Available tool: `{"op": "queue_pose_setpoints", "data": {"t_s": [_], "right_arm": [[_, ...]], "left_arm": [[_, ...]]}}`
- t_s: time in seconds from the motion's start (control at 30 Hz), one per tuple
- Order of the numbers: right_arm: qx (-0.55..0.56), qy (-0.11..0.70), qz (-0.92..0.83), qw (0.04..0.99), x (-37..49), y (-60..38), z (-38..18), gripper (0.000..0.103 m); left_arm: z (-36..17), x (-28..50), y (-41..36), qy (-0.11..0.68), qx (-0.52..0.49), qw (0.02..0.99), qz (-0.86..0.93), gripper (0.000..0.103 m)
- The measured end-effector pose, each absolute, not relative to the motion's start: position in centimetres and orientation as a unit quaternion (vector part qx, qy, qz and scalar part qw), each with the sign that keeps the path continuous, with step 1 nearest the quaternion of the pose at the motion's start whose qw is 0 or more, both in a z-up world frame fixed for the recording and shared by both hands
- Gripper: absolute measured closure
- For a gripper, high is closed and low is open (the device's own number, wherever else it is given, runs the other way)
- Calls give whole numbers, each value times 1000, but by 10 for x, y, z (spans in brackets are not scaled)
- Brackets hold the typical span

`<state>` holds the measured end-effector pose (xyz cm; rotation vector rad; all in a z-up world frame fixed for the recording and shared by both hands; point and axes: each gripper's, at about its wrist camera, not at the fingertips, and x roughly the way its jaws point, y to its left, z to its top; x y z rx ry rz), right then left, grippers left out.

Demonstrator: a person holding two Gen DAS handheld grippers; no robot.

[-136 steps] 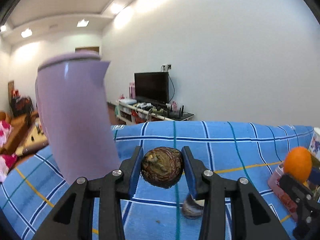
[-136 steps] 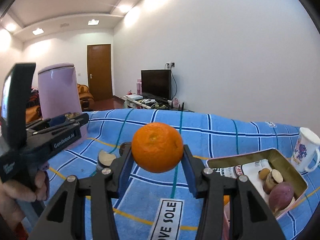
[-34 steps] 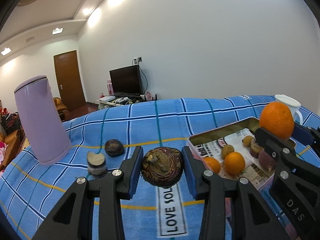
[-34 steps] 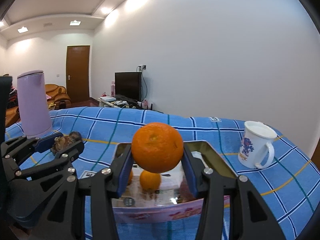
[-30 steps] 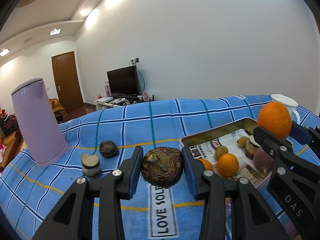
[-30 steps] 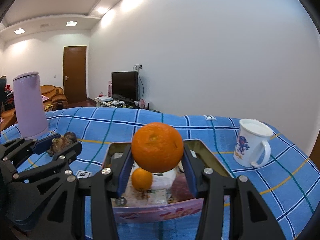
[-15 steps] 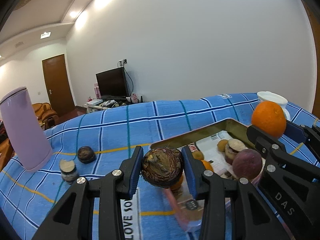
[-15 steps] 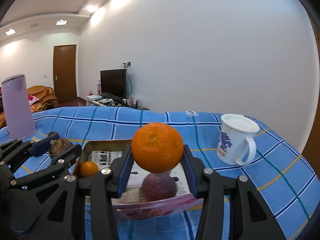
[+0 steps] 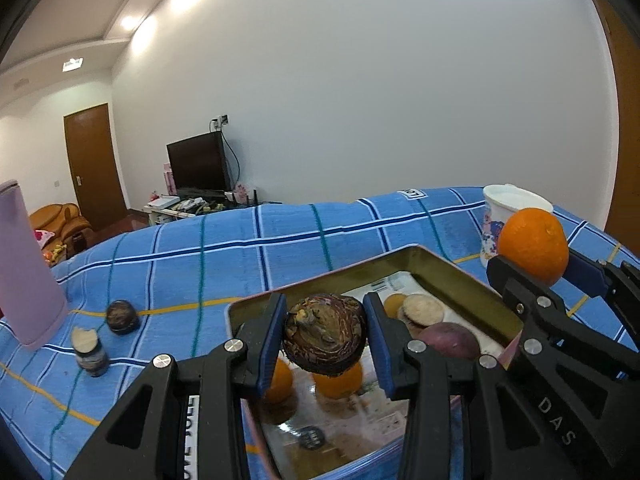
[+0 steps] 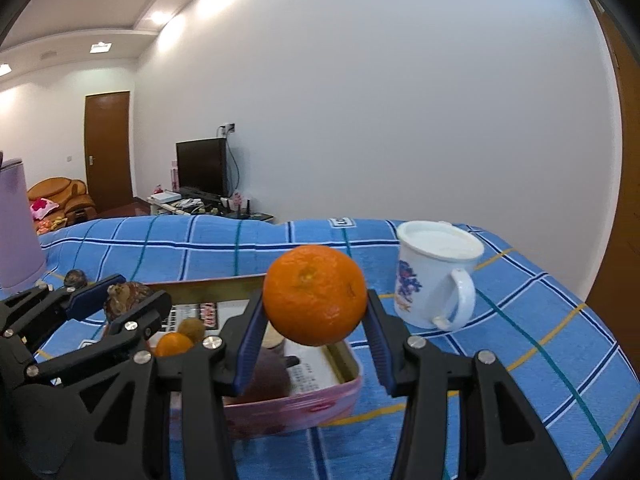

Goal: Organize fruits
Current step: 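Lower the held orange and brown fruit over the pink tin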

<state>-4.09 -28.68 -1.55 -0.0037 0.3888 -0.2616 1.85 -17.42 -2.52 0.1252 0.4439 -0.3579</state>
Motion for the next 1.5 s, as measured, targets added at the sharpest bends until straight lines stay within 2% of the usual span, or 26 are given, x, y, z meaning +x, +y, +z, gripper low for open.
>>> {"op": "queue_pose_setpoints", "data": {"t_s": [0.4, 0.8, 1.1, 1.5], "right_arm": [[0, 210, -140, 968, -33, -293, -17, 53], [-2, 257, -126, 958, 17, -305, -8, 53], [64, 289, -83, 951, 51, -307, -26, 53], [76, 328, -43, 941, 70, -302, -44, 52]], "left_arm": [[-25, 39, -168, 230, 38, 953, -193, 61], [-32, 59, -165, 272, 21, 939, -210, 62], [-37, 64, -172, 297, 37, 929, -220, 62], [-41, 66, -177, 316, 50, 922, -219, 62]]}}
